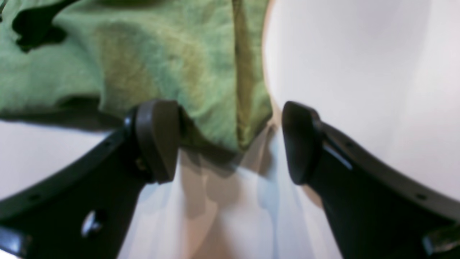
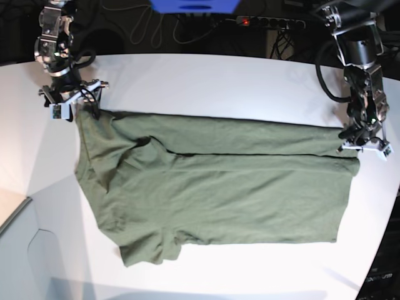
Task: Layout the t-shirt on the table in an organized manner, then fold the t-shirt properly
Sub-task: 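Lift the shirt edge with both grippers and pull it taut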
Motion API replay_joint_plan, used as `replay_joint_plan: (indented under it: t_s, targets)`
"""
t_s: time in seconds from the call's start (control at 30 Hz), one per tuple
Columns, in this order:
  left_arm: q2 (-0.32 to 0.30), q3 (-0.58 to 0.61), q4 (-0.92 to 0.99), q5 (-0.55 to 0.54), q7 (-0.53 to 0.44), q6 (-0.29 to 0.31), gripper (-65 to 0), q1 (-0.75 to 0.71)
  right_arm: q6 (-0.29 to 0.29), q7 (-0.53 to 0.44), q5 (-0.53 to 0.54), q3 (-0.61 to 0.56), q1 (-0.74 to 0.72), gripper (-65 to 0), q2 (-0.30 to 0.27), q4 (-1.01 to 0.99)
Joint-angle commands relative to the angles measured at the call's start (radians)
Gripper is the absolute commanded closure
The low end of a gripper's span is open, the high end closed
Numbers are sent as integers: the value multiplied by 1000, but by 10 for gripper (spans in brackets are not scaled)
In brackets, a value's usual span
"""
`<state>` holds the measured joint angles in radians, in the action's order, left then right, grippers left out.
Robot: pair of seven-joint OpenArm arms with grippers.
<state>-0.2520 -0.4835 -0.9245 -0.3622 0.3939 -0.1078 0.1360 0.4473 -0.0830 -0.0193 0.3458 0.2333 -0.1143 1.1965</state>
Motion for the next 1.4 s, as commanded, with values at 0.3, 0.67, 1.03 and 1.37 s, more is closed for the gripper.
replay_joint_plan:
  t_s: [0.3, 0.67, 1.03, 1.37]
  targets:
    - [-17, -2, -15, 1, 10, -2, 0, -3, 6, -25, 14, 2, -4, -50, -12, 12]
    - [-19, -63, -249, -7, 205, -2, -1, -12, 117, -24, 14, 12, 30, 0, -46, 222]
    - [-50, -68, -299, -7, 336, -2, -1, 152, 118, 128, 12, 12, -128, 0, -41, 369]
    - [-51, -70, -291, -1, 330, -2, -1, 98, 120, 148, 15, 63, -56, 0, -28, 388]
